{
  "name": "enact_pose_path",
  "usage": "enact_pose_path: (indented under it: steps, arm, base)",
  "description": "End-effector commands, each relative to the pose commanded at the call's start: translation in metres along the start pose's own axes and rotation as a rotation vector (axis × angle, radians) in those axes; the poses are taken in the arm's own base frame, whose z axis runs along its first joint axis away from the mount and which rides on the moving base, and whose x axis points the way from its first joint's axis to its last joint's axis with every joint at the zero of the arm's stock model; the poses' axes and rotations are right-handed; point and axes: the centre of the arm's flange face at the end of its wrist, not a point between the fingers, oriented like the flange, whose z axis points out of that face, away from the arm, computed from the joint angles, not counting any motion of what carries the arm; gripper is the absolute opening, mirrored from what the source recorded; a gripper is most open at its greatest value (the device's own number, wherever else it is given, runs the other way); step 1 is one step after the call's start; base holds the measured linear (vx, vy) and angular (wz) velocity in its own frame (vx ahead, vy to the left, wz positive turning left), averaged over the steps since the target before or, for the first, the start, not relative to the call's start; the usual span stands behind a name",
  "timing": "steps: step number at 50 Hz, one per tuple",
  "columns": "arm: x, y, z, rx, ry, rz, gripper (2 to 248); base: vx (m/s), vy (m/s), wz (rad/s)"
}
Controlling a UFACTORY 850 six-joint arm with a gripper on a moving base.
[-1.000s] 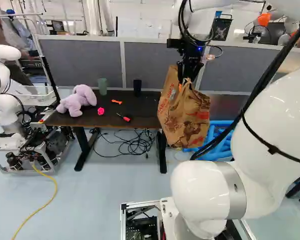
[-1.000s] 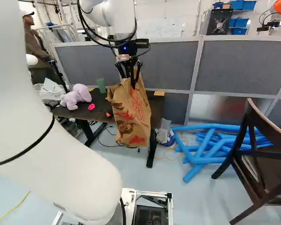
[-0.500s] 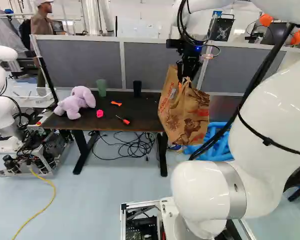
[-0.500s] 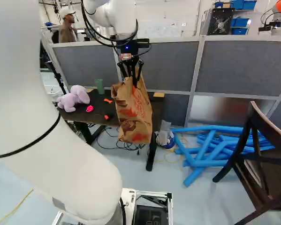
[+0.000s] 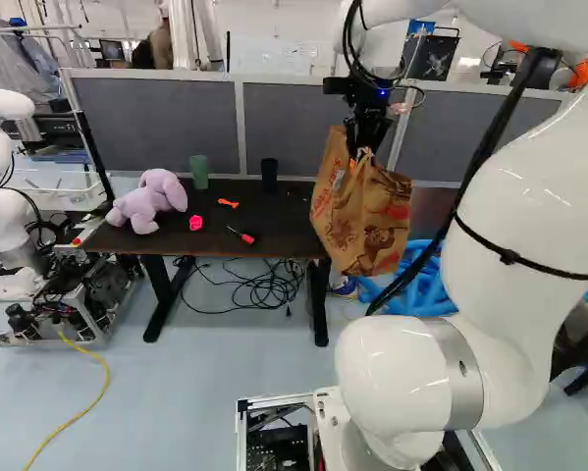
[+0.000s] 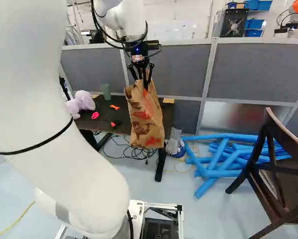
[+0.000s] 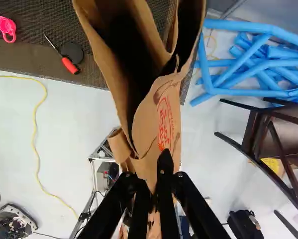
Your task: Pick up the bag on the ground and place it on the table
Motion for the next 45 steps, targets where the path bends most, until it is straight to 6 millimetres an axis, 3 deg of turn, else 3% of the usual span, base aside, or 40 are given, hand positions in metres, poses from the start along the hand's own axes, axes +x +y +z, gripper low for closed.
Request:
enact_pose_path:
  steps: [26,45]
  arm:
    - [0.041,0.001,0.001,-0.073,-0.005,-0.058,21]
    - [0.07,-0.013,0.001,-0.1,0.003,-0.109,21]
  base:
    - [0.0,0.0,0.0]
    - [0.0,0.0,0.0]
